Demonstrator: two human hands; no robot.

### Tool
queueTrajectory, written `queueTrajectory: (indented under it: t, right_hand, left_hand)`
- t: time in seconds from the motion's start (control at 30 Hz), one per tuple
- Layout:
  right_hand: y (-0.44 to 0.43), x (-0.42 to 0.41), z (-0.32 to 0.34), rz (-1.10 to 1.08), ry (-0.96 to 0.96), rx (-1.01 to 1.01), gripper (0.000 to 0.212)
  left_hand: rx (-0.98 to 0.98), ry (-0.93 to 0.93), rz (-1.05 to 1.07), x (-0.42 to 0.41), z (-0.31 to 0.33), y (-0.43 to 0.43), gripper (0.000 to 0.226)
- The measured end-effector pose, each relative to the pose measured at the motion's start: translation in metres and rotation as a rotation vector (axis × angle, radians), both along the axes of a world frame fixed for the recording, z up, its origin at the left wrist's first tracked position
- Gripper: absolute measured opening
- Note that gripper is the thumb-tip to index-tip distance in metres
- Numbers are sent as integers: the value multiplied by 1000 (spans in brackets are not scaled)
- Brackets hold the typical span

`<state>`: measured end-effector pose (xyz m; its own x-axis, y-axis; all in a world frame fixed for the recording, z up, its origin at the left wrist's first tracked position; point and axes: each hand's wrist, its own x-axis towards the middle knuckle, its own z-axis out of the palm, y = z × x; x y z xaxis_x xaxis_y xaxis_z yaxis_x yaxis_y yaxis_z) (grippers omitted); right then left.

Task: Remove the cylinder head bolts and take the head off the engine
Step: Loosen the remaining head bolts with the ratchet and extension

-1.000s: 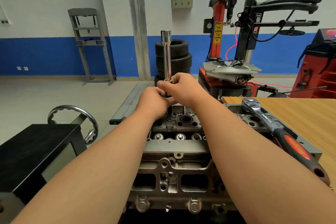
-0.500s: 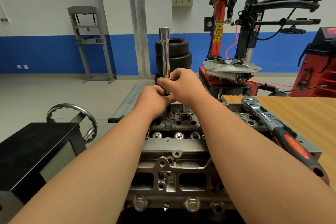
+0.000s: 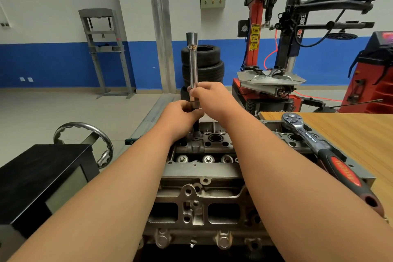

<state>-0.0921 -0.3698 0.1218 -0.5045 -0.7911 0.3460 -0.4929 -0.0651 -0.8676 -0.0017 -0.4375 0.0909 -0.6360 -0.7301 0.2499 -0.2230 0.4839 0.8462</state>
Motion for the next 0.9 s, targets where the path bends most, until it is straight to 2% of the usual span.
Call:
queueTrajectory:
  t: [0.07,0.2,0.27,0.4,0.43,0.57,0.63,0.7,0.77,0.83,0.9]
  right_hand:
    - [0,0,0,-1,1,3,22]
    - [-2,0,-5,-93,118,16,28]
    - [-1,-2,-4,-88,119,10,25]
    - [0,0,1,-14,6,16,25]
    - [0,2,0,-13,17,19,28]
    - [-1,1,-5,-84,99,19,30]
    - [0,1,0,-73,110,42,24]
    - [0,4,5,-89,47,64,17]
    - [-1,1,3,-67,23,62,21]
    - [-1,1,-2,-65,56,72,35]
    - [-2,-1,-7,-102,139,66,39]
  left_hand:
    - [-24,-7,3,1,0,-2,9]
    - [-73,-43,140,-4,1,-3,36]
    - [-55,-33,135,-3,-1,-2,33]
    - [-19,5,-4,3,-1,-3,6]
    - [-39,-4,5,3,0,-4,7]
    - [-72,-45,111,-2,1,-3,34]
    - [-43,-36,119,0,0,-4,33]
    - [-18,-14,49,3,-1,-4,23]
    - [-55,-37,7,4,-1,-3,13]
    - [-91,-54,36,1,-2,-5,18]
    - [-96,-48,74,-1,-2,-6,32]
